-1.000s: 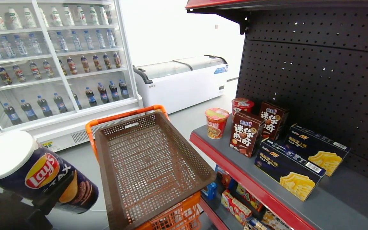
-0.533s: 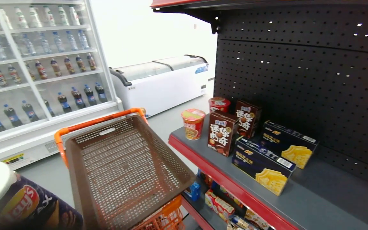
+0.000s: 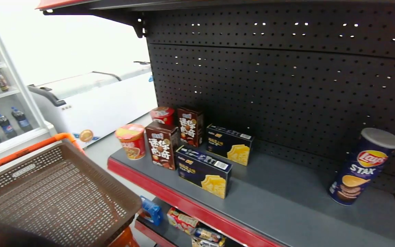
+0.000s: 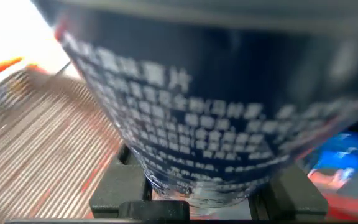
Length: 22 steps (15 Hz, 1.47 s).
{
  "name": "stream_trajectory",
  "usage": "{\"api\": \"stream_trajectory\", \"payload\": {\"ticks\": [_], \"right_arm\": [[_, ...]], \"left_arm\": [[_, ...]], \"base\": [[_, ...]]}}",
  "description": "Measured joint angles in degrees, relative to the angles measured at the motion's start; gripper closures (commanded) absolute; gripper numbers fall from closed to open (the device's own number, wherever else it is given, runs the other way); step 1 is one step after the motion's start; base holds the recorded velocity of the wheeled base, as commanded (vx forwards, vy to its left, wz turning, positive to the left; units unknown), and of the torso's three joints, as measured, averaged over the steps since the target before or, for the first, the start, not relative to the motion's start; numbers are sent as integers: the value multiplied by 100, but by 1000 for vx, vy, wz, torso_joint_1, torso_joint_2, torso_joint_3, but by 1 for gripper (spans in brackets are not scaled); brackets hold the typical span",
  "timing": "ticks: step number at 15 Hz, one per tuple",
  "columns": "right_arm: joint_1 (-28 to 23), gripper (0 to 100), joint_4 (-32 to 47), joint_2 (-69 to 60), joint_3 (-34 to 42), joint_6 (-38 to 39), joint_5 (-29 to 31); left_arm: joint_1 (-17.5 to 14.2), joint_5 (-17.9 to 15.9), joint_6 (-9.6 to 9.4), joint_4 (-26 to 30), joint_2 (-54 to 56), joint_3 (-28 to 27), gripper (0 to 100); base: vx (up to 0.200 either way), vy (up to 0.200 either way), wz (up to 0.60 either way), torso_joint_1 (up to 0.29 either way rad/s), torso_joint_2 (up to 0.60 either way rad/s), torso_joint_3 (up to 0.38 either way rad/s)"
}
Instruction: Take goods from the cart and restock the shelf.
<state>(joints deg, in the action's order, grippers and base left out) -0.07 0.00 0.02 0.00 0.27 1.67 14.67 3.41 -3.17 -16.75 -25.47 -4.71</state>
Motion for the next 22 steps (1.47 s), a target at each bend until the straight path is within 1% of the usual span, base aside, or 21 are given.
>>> {"api": "stream_trajectory", "payload": {"ticks": [2, 4, 9, 11, 14, 16, 19, 20, 21, 22], "right_arm": [[-4, 0, 0, 0, 0, 0, -1], [-4, 0, 0, 0, 0, 0, 0], [0, 0, 0, 0, 0, -2, 0], [0, 0, 5, 0, 0, -2, 0], [0, 0, 0, 0, 0, -9, -1], [0, 0, 0, 0, 0, -9, -6], [-4, 0, 0, 0, 0, -9, -1], [-4, 0, 0, 0, 0, -9, -6], [-4, 0, 0, 0, 0, -16, -9], [0, 0, 0, 0, 0, -27, -15]], "left_arm": [[0, -2, 9, 116, 201, -46, 100], [-4, 0, 9, 113, 310, -67, 100], [-4, 4, 2, 107, 444, -107, 100], [-78, 99, -22, 107, 541, -133, 100], [-139, 132, -24, 126, 722, -102, 100], [-249, 176, -24, 527, 909, -140, 100], [-306, 176, -28, 1182, 1359, -363, 100], [-317, 217, -73, 1430, 1569, -479, 100], [-321, 316, -184, 1525, 1723, -649, 100], [-321, 372, -347, 1642, 1830, -797, 100]], "base": [[0, 0, -600, 2, -5, 0], [0, 0, -600, 2, 5, 2], [0, 0, 0, 0, 0, 0], [0, 0, 0, 0, 0, 0], [0, 0, 0, 0, 0, 0], [0, 0, 0, 0, 0, 0], [0, 0, 0, 0, 0, 0], [0, 0, 0, 0, 0, 0], [0, 0, 0, 0, 0, 0], [0, 0, 0, 0, 0, 0]]}}
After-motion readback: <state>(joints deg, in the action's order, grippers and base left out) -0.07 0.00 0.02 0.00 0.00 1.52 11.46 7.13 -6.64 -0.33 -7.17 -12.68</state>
